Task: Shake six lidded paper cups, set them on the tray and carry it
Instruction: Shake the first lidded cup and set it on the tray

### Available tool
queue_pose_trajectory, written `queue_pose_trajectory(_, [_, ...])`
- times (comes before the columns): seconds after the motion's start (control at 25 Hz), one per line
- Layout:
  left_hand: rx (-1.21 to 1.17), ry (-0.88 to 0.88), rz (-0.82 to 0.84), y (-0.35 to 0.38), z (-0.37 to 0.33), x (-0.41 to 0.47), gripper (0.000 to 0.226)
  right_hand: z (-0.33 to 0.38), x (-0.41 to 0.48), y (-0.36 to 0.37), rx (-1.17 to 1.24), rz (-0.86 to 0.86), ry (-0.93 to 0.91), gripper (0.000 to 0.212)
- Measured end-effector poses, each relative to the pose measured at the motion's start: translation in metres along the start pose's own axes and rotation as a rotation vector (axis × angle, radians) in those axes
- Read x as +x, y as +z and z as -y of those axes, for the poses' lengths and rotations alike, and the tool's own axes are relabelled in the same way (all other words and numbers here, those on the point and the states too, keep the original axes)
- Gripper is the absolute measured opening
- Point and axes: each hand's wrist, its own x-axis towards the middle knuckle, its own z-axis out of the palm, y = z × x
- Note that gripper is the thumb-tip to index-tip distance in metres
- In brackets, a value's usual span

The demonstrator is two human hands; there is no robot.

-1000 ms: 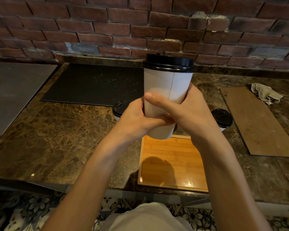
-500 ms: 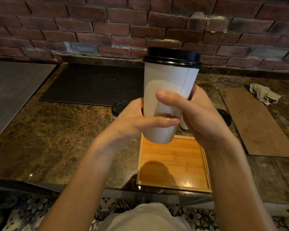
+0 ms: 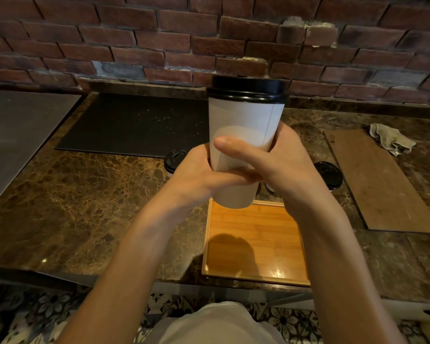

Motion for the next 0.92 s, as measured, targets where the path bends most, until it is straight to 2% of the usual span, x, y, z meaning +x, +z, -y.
queue_pose_trajectory(0.08, [0.024, 0.002, -0.023, 0.002, 0.0, 0.001, 0.039, -0.001, 0.0, 0.003, -0.034, -0.048, 0.012, 0.082])
queue_pose_trajectory(0.2, [0.057, 0.004, -0.04, 0.004, 0.0, 0.003, 0.036, -0.002, 0.0, 0.006, -0.068, -0.095, 0.011, 0.079])
queue_pose_trajectory(0.36, [0.049, 0.002, -0.031, 0.004, 0.001, 0.003, 0.035, -0.002, 0.0, 0.004, -0.04, -0.092, 0.025, 0.073])
queue_pose_trajectory(0.52, [0.043, 0.016, -0.009, 0.003, -0.001, 0.001, 0.041, 0.001, -0.002, 0.0, 0.012, -0.06, 0.019, 0.082])
queue_pose_trajectory(0.92, [-0.171, 0.03, 0.21, -0.002, -0.009, -0.004, 0.043, -0.001, -0.001, -0.011, 0.227, 0.157, -0.006, 0.046])
